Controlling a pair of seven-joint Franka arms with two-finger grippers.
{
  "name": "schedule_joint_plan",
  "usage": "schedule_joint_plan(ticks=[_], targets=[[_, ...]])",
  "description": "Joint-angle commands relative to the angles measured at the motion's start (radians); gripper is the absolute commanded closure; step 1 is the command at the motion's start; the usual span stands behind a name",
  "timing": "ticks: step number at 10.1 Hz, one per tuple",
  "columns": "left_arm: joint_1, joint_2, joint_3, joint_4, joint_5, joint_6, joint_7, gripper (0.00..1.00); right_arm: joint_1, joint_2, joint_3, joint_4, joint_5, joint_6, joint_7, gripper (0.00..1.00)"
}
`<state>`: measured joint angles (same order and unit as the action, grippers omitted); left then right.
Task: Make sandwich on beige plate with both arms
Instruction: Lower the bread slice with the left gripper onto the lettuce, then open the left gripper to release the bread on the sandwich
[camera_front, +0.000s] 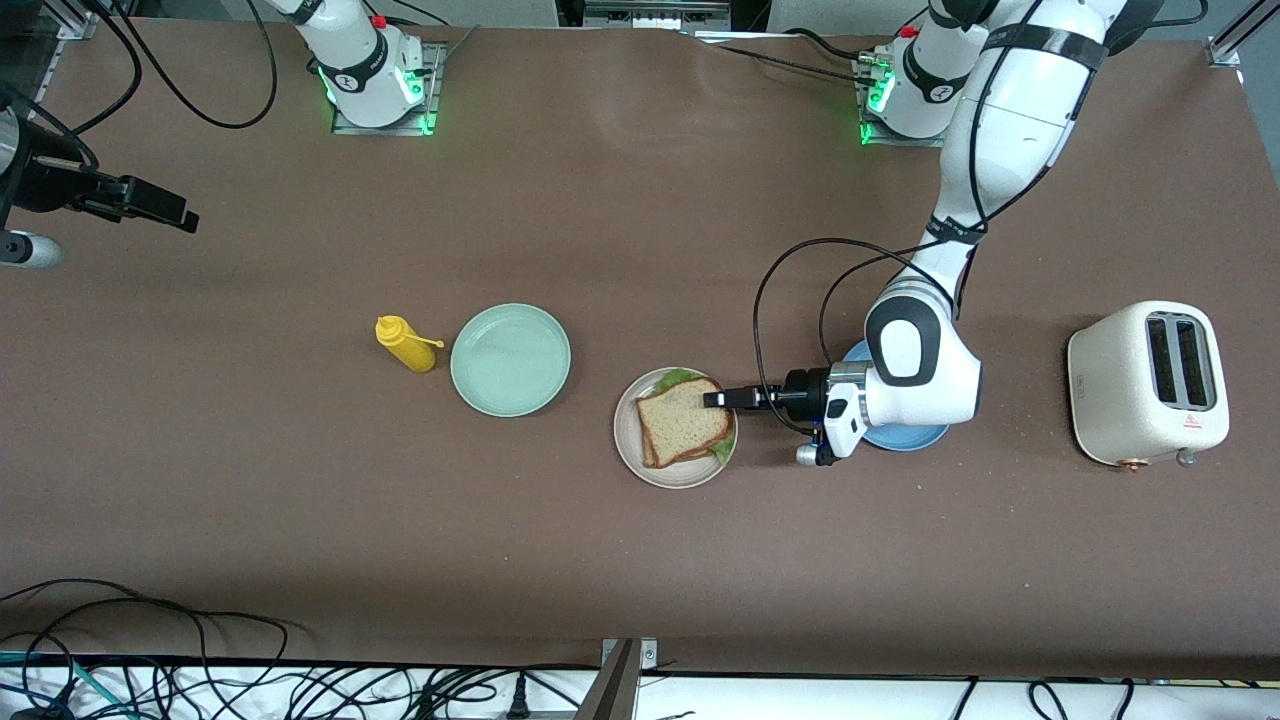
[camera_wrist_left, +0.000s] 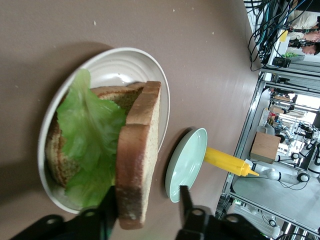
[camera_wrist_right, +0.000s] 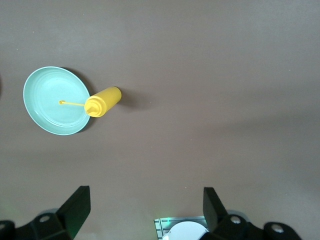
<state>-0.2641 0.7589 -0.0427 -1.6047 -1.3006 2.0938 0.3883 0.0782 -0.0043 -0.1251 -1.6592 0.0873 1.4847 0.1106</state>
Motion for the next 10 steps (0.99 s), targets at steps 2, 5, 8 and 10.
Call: schedule_joint_plan(ticks=[2,5,8,10], targets=[[0.02,-0.019,0.004,-0.003,0.052,0.003,-0.009,0.0,-0.001,0.015,-0.002,0.03,0.026,-0.023,-0.006,0.0],[0.055,-0.07,0.007,0.008,0.22,-0.012,-0.116,0.0,-0.001,0.015,-0.002,0.03,0.028,-0.021,-0.006,0.0],[0.089,-0.145,0.018,0.017,0.54,-0.03,-0.313,0.0,-0.001,0.015,-0.002,0.029,0.028,-0.023,-0.008,0.0],[0.114,-0.164,0.02,0.031,0.654,-0.035,-0.342,0.0,0.0,0.007,0.001,0.029,0.011,-0.017,-0.003,0.0]])
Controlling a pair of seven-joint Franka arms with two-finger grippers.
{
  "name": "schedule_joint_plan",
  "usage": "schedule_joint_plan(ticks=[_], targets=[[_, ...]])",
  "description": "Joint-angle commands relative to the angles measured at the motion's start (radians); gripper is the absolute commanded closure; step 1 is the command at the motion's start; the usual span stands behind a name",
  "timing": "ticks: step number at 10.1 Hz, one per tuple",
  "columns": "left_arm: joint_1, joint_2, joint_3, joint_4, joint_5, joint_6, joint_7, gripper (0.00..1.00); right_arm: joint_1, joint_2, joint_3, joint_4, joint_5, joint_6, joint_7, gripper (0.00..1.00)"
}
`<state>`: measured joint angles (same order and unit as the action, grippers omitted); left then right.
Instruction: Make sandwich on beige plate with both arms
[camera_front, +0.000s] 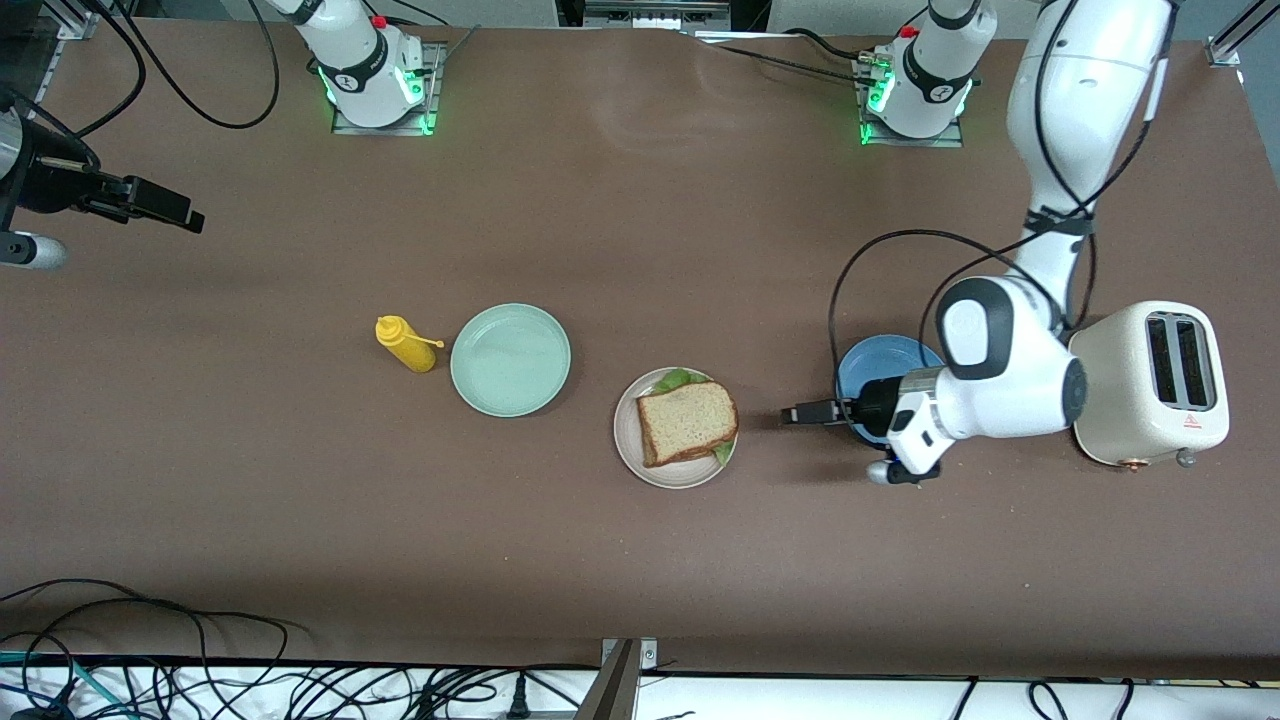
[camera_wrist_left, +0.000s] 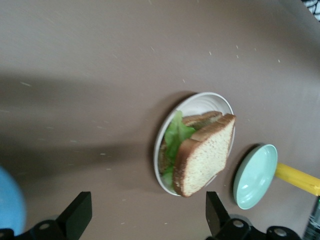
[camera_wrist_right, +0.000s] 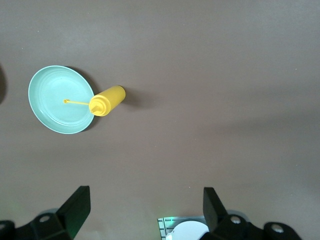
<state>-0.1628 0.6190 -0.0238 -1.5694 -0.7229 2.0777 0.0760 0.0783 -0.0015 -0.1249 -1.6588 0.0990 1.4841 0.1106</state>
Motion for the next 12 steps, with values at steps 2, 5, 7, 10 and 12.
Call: schedule_joint_plan(ticks=[2,5,7,10,12], targets=[[0.038,-0.059,0.001,-0.004,0.327,-0.091,-0.035,0.0,0.001,0.006,-0.001,0.028,-0.045,0.016,-0.003,0.0],[0.13,-0.119,0.004,0.0,0.566,-0.224,-0.042,0.0,0.006,-0.037,0.013,-0.004,-0.134,0.082,0.044,0.0],[0.143,-0.149,0.005,0.002,0.763,-0.261,-0.151,0.0,0.006,-0.054,0.044,-0.047,-0.133,0.194,0.081,0.0],[0.149,-0.2,0.002,0.003,0.839,-0.271,-0.249,0.0,0.006,-0.046,0.041,-0.027,-0.131,0.165,0.084,0.0],[0.157,-0.26,0.005,-0.033,0.838,-0.268,-0.269,0.0,0.006,-0.051,0.039,-0.027,-0.128,0.134,0.086,0.0]])
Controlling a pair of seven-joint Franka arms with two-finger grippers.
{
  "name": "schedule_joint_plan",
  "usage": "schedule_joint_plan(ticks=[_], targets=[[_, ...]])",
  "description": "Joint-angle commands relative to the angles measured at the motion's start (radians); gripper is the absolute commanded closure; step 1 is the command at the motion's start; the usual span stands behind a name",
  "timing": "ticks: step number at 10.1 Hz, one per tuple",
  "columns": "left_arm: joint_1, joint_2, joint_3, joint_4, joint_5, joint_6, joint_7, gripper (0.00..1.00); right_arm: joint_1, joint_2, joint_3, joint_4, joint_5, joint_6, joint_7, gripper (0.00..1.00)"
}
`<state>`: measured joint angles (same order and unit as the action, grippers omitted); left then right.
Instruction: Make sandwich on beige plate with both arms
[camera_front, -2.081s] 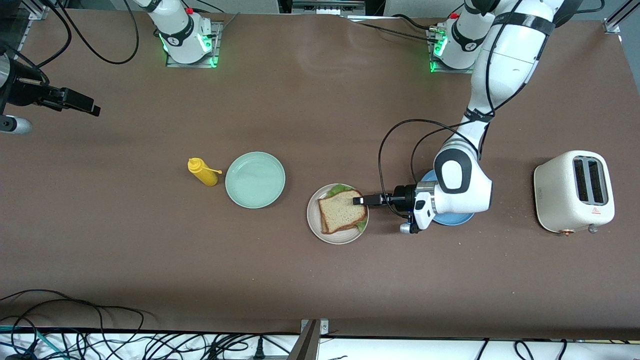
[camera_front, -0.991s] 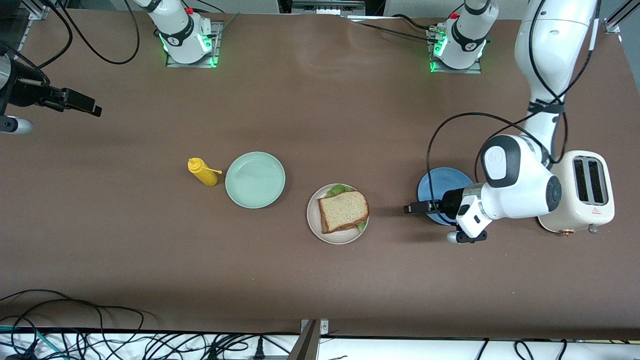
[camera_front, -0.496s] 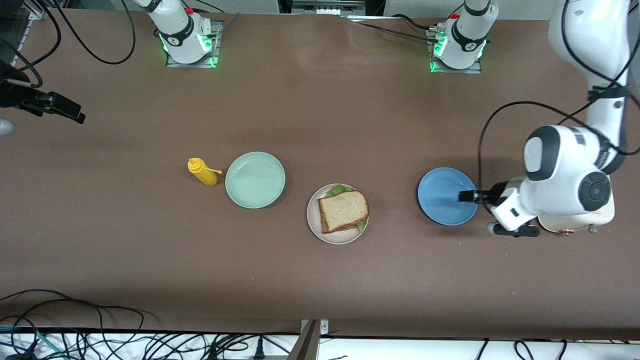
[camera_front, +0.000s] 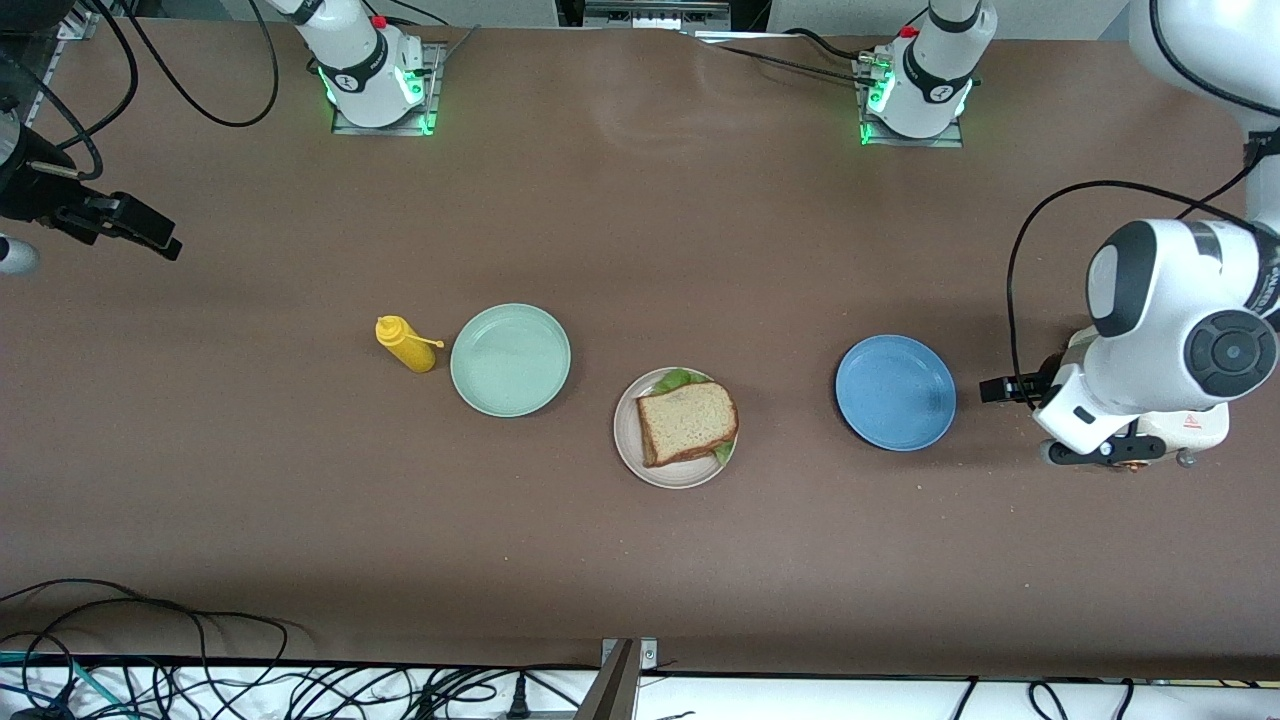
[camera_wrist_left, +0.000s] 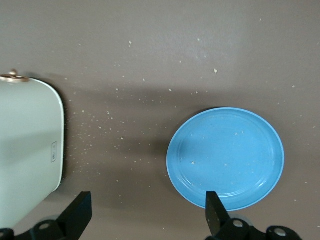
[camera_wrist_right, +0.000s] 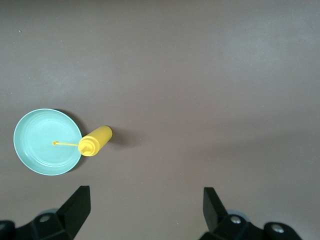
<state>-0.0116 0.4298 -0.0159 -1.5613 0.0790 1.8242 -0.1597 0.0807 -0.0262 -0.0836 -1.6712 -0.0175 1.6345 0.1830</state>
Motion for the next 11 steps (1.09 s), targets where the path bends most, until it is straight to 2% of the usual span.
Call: schedule_joint_plan(ticks=[1,3,6,7,9,11], targets=[[0.024,-0.122,-0.004,-0.077,0.022,0.004,-0.031,0.0,0.002,-0.027,-0.002,-0.013,-0.012,-0.01,0.013,0.0],[0.016,-0.318,-0.003,-0.254,0.031,0.044,-0.035,0.0,0.004,-0.032,0.005,-0.012,-0.019,-0.01,0.013,0.0],[-0.002,-0.419,-0.004,-0.471,0.018,0.199,-0.029,0.0,0.004,-0.032,0.001,-0.01,-0.016,-0.013,0.013,0.0],[-0.011,-0.433,-0.007,-0.482,0.018,0.245,-0.029,0.0,0.004,-0.032,0.001,-0.01,-0.016,-0.009,0.013,0.0],[-0.005,-0.465,-0.01,-0.485,0.021,0.209,-0.026,0.0,0.002,-0.032,-0.004,-0.01,-0.012,-0.01,0.013,0.0],[-0.011,-0.487,-0.01,-0.404,-0.025,0.126,0.011,0.0,0.002,-0.031,-0.001,-0.01,-0.009,-0.007,0.01,0.0]])
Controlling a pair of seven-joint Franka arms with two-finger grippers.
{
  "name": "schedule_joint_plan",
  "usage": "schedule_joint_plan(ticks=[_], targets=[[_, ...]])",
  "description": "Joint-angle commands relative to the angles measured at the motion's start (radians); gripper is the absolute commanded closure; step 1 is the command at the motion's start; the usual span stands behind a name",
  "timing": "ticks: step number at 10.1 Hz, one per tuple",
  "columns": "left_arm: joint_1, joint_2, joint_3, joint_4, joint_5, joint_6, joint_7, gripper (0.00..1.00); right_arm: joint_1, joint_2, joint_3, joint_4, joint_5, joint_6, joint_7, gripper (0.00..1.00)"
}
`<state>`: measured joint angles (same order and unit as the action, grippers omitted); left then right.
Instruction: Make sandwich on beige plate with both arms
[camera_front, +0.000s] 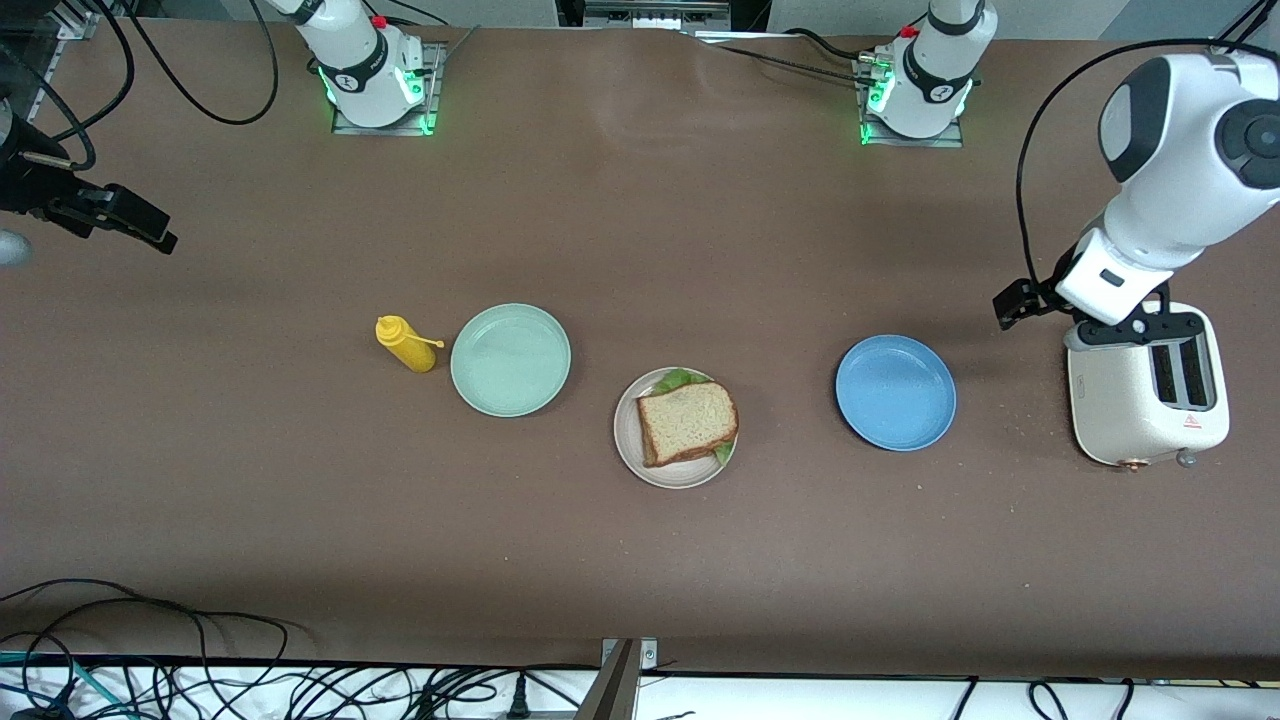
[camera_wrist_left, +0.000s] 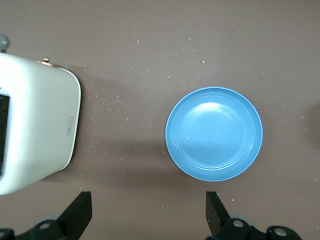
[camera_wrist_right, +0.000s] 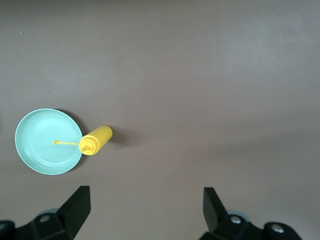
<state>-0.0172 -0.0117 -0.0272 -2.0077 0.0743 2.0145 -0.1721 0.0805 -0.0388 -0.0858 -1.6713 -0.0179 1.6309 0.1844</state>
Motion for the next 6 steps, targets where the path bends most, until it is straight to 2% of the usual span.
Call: schedule_joint_plan(ticks=[1,3,5,6], targets=[[-0.001,-0.037,0.006,0.126,-0.063,-0.192,0.048,0.0,0.004,-0.021,0.009,-0.01,-0.007,-0.019,0.013,0.0],[0.008,-0.03,0.03,0.257,-0.073,-0.403,0.24,0.0,0.004,-0.035,0.009,-0.012,0.027,-0.008,0.014,0.0],[0.008,-0.034,0.064,0.323,-0.059,-0.523,0.29,0.0,0.005,-0.067,0.027,-0.015,0.039,-0.04,0.01,0.0],[0.029,-0.036,0.069,0.374,-0.068,-0.546,0.292,0.0,0.008,-0.061,0.047,-0.005,0.012,-0.045,0.0,0.0]])
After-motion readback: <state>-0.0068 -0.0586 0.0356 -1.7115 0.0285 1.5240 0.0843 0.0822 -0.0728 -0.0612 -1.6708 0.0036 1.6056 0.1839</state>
